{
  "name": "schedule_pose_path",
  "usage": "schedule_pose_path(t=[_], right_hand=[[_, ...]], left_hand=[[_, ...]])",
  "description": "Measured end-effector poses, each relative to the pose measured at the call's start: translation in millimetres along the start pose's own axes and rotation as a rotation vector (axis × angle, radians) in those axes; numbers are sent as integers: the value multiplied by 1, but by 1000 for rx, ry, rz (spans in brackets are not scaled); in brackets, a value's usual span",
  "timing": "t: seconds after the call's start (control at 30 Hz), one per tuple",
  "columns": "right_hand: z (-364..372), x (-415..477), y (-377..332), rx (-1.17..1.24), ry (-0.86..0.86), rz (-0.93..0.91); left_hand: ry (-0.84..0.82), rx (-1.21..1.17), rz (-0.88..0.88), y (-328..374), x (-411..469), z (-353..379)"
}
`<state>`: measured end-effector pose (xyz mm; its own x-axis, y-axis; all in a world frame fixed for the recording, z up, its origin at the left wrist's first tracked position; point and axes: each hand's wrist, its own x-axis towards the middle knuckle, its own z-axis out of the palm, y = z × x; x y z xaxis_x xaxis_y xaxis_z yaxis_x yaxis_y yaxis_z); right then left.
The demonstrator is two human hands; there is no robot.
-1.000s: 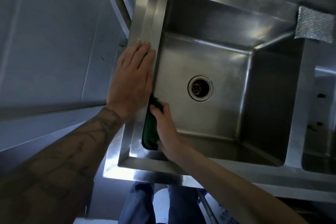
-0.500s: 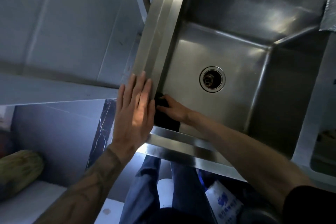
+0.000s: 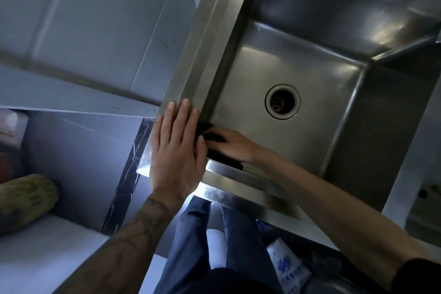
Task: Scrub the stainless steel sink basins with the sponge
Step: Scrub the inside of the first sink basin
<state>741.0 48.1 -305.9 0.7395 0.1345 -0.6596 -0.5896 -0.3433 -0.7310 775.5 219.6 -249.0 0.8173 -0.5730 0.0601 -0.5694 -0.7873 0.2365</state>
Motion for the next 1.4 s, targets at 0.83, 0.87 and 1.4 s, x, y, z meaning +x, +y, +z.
schedule_pose_path(t=[0.83,0.87,1.4], right_hand=[[-16,-44,43,-57,43,91],[-17,-50,42,-6,54,49],[-29,-77,71,60,41,73]], left_hand=[[-5,-13,5,-2,1,-1],[-6,-11,10,-2,1,0],[-20,-5,-19,5,3,-9]])
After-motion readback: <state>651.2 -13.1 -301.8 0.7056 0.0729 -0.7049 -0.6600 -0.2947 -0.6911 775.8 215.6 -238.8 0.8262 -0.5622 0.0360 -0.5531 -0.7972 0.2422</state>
